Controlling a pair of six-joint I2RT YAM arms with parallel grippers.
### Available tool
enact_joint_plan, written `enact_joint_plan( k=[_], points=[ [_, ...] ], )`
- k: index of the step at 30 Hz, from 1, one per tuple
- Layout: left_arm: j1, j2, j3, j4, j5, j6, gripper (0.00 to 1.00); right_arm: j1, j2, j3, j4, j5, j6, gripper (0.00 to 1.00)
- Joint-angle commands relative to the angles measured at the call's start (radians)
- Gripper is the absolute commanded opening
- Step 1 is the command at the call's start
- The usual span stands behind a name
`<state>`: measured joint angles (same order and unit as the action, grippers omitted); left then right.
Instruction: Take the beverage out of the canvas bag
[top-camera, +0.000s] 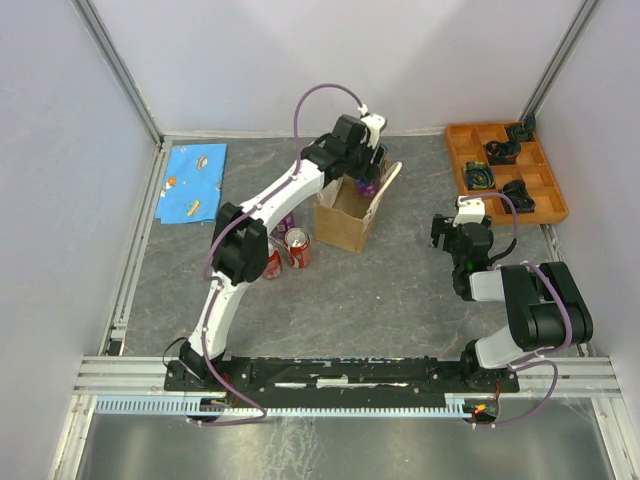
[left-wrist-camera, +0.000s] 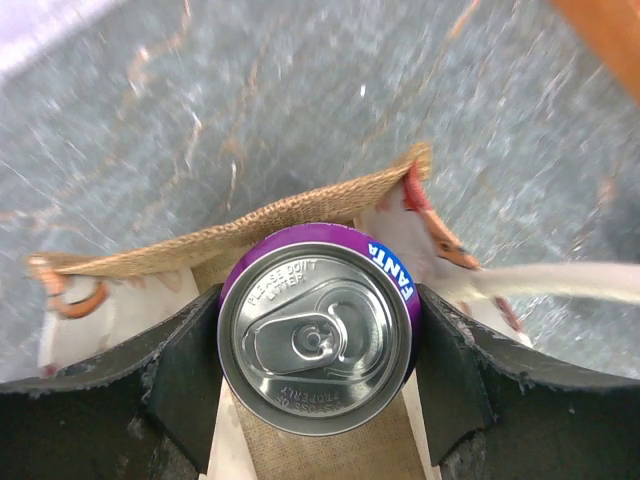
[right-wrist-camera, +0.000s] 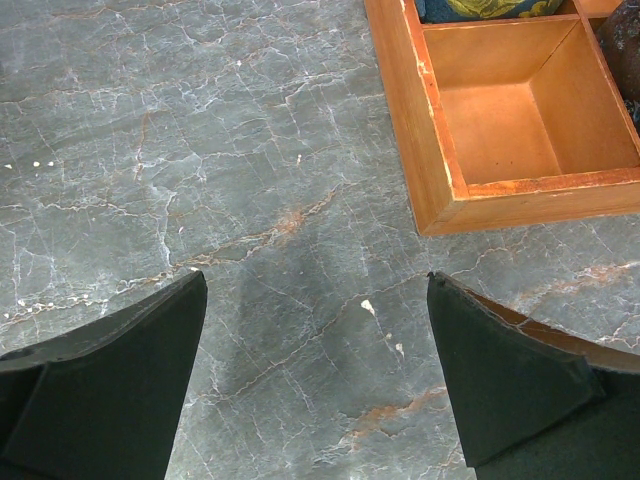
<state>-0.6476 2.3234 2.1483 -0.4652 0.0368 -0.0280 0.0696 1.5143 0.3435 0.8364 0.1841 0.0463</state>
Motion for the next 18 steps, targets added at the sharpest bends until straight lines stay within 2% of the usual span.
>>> enact_joint_plan(
  k=[1, 4, 7, 13, 18],
  points=[
    [0.002, -0.186, 0.199, 0.064, 0.019, 0.067, 0.03, -0.005, 0.001, 0.026, 0.024, -0.006, -0.013, 0.99],
    [0.001, -0.224, 0.23, 0.019, 0.007, 0.09, 0.03, -0.004, 0.0, 0.026, 0.025, -0.005, -0.013, 0.99],
    [0.002, -0.287, 0.194, -0.022, -0.021, 0.113, 0.03, -0.004, 0.0, 0.026, 0.024, -0.005, -0.013, 0.99],
    [0.002, -0.563, -0.143, 0.095, -0.007, 0.101, 0.03, -0.004, 0.001, 0.026, 0.024, -0.006, -0.013, 0.99],
    [0.002, -0.786, -0.341, 0.063, -0.059, 0.124, 0.03, -0.004, 0.001, 0.027, 0.025, -0.006, -0.013, 0.99]
  ],
)
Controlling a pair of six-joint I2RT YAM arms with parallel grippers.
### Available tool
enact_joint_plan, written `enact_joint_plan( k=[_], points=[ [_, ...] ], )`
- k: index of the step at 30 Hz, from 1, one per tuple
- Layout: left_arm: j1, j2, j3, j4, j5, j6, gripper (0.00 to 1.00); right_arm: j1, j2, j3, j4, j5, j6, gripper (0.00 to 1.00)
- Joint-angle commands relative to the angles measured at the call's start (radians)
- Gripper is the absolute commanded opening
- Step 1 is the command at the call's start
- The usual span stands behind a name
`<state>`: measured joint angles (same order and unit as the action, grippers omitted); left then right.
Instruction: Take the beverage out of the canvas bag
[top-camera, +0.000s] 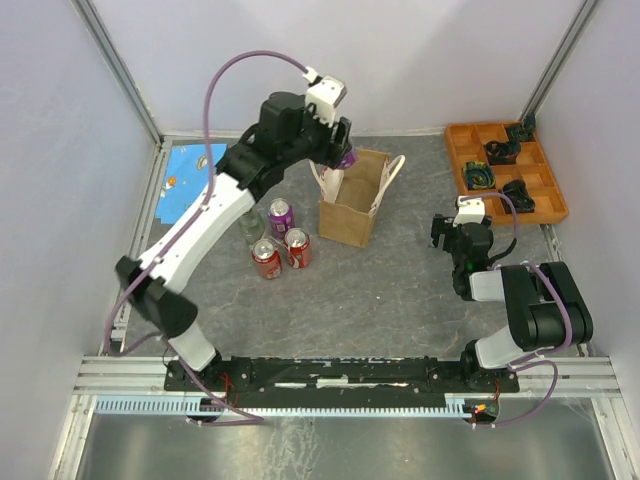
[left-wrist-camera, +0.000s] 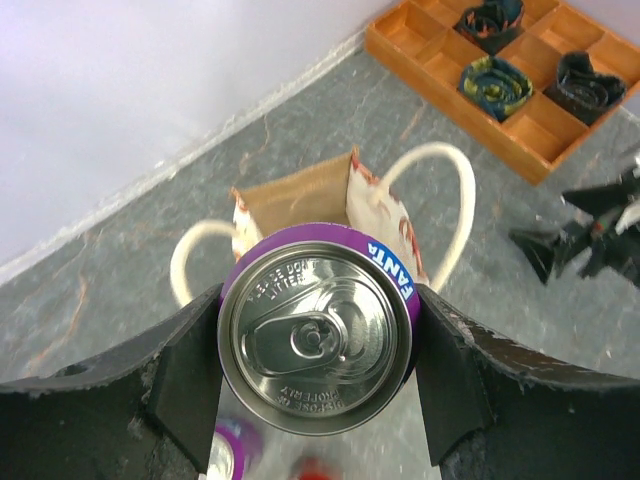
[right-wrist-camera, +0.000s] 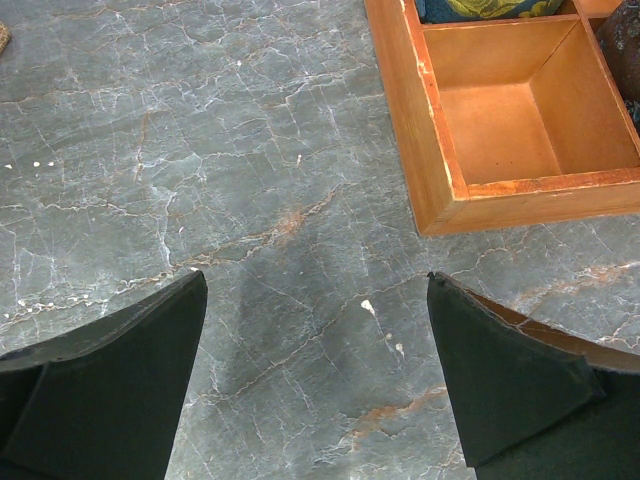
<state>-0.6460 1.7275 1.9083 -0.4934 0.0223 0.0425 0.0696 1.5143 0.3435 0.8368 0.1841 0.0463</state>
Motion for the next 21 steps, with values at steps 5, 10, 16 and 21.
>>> enact_joint_plan(
  k=[5, 10, 16, 21],
  points=[
    [-0.003, -0.415, -0.377, 0.065, -0.071, 0.022, 0.03, -0.004, 0.001, 0.026, 0.024, -0.005, -0.013, 0.99],
    [-0.015, -0.598, -0.684, 0.085, -0.097, -0.079, 0.03, -0.003, 0.0, 0.026, 0.024, -0.006, -0.013, 0.99],
    [-0.054, -0.751, -1.002, 0.194, -0.134, -0.192, 0.03, -0.004, 0.001, 0.026, 0.024, -0.005, -0.013, 0.99],
    [-0.068, -0.777, -1.127, 0.264, -0.165, -0.219, 0.03, -0.004, 0.001, 0.026, 0.024, -0.005, -0.012, 0.99]
  ],
)
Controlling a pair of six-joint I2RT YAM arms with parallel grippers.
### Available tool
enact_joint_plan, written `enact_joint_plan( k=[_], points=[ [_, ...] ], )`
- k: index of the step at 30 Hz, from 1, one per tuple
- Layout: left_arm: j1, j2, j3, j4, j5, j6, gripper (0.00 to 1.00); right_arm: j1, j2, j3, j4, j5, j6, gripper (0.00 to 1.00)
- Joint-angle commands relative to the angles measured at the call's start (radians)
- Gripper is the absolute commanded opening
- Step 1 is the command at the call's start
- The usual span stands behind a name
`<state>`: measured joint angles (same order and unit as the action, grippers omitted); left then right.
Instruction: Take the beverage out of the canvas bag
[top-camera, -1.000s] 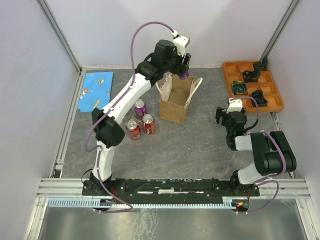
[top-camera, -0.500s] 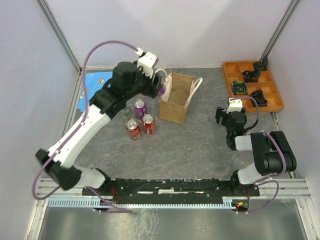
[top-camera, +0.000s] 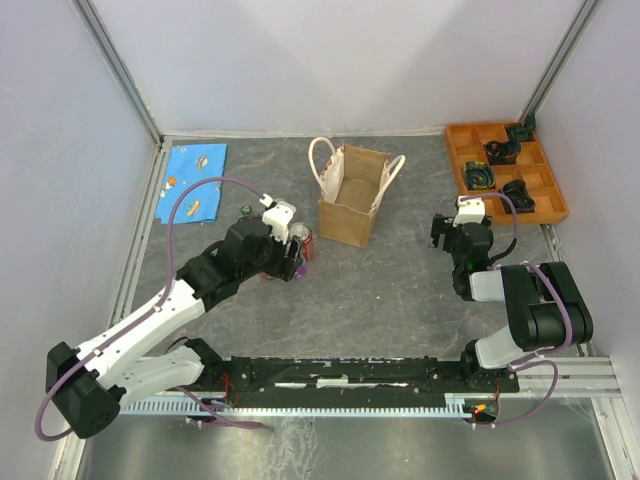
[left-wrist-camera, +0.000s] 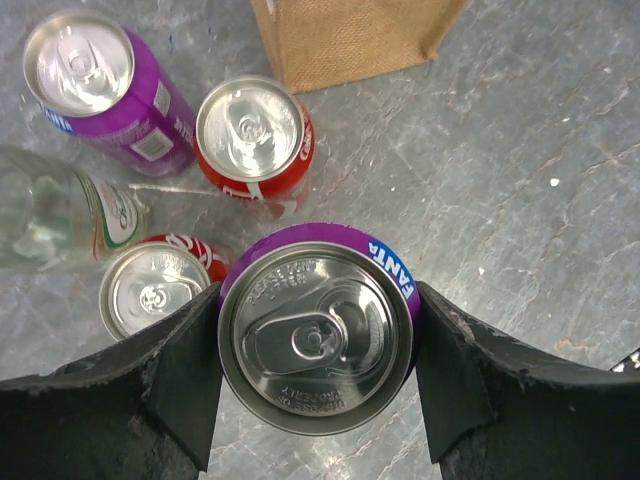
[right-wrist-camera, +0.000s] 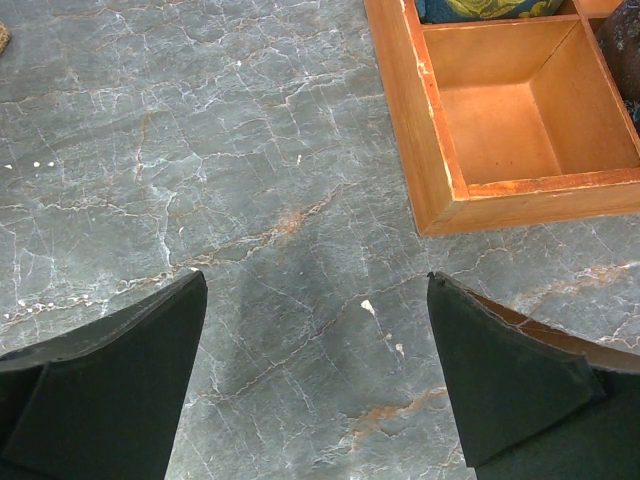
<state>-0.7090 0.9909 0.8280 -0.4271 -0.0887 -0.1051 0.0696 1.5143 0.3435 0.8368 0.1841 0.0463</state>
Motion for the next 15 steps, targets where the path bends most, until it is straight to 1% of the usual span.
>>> enact_joint_plan(
  k=[1, 9, 15],
  points=[
    [-0.007, -0.038, -0.066, 0.211, -0.059, -0.074, 0.03, -0.004, 0.0, 0.026, 0.024, -0.005, -0.013, 0.99],
    [-0.025, 0.012, -0.153, 0.289, -0.067, -0.108, 0.03, -0.004, 0.001, 0.026, 0.024, -0.005, -0.013, 0.99],
    [-0.041, 0.064, -0.178, 0.334, -0.07, -0.107, 0.03, -0.004, 0.001, 0.026, 0.024, -0.005, -0.012, 0.99]
  ],
)
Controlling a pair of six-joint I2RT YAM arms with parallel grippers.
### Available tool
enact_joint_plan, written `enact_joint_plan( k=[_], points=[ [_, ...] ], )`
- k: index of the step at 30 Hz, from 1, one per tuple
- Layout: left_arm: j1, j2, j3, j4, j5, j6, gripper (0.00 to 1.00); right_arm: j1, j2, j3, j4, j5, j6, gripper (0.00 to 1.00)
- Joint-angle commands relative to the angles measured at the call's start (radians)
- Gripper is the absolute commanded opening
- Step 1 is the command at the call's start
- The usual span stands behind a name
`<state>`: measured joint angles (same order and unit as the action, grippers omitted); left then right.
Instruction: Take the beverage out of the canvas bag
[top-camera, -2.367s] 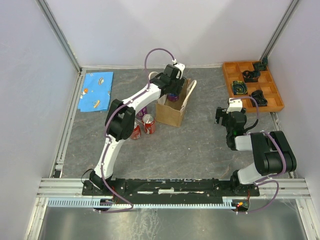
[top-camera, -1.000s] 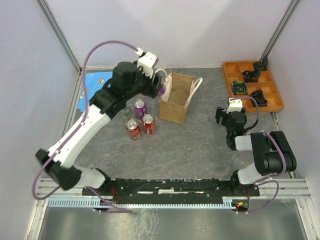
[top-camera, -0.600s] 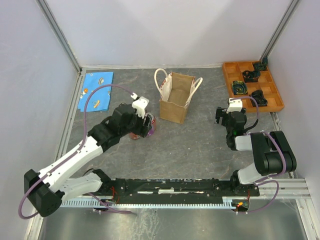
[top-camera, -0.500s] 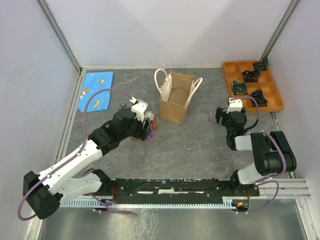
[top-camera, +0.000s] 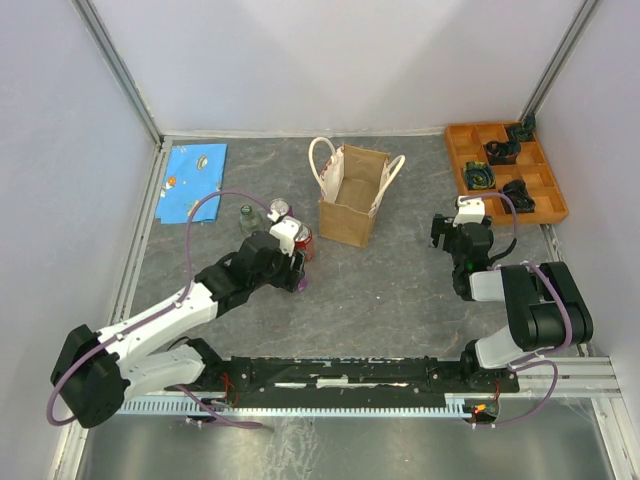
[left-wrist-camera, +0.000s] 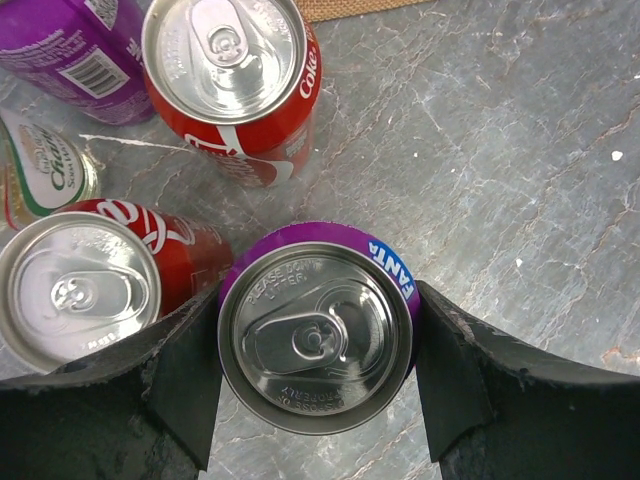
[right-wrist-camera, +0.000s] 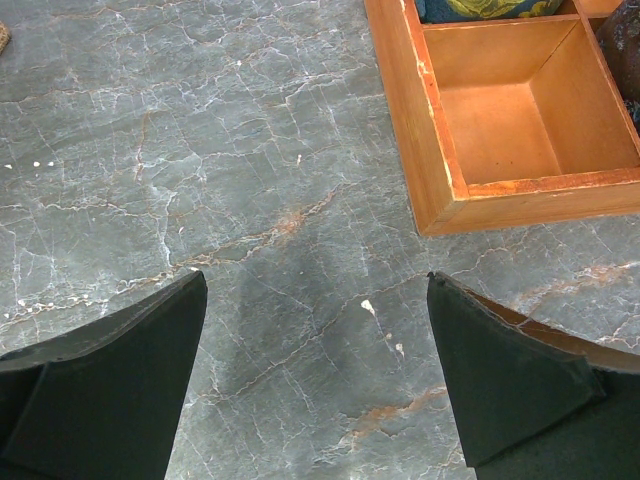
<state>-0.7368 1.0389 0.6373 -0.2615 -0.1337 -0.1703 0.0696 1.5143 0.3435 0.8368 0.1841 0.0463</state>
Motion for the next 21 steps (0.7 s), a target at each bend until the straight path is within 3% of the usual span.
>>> enact_joint_plan(
  k=[1, 7, 10, 11, 15, 18, 21],
  points=[
    [-0.018, 0.027, 0.014, 0.169, -0.03, -0.039, 0.03, -0.004, 0.001, 0.026, 0.024, -0.005, -0.014, 0.99],
    [-0.053, 0.097, 0.04, 0.15, -0.079, -0.009, 0.05, -0.004, 0.001, 0.026, 0.024, -0.005, -0.013, 0.99],
    [-0.065, 0.128, 0.057, 0.134, -0.093, 0.0, 0.12, -0.004, 0.001, 0.026, 0.024, -0.005, -0.013, 0.99],
    [-0.069, 0.135, 0.063, 0.129, -0.093, 0.001, 0.17, -0.004, 0.0, 0.026, 0.023, -0.005, -0.013, 0.99],
    [-0.075, 0.145, 0.071, 0.116, -0.1, 0.006, 0.54, -0.004, 0.001, 0.026, 0.025, -0.005, -0.014, 0.99],
    [-0.075, 0.135, 0.077, 0.111, -0.102, 0.01, 0.98, -0.004, 0.0, 0.026, 0.024, -0.005, -0.013, 0.99],
    [-0.075, 0.117, 0.085, 0.103, -0.107, 0.007, 0.99, -0.004, 0.001, 0.026, 0.024, -0.005, -0.013, 0.99]
  ],
)
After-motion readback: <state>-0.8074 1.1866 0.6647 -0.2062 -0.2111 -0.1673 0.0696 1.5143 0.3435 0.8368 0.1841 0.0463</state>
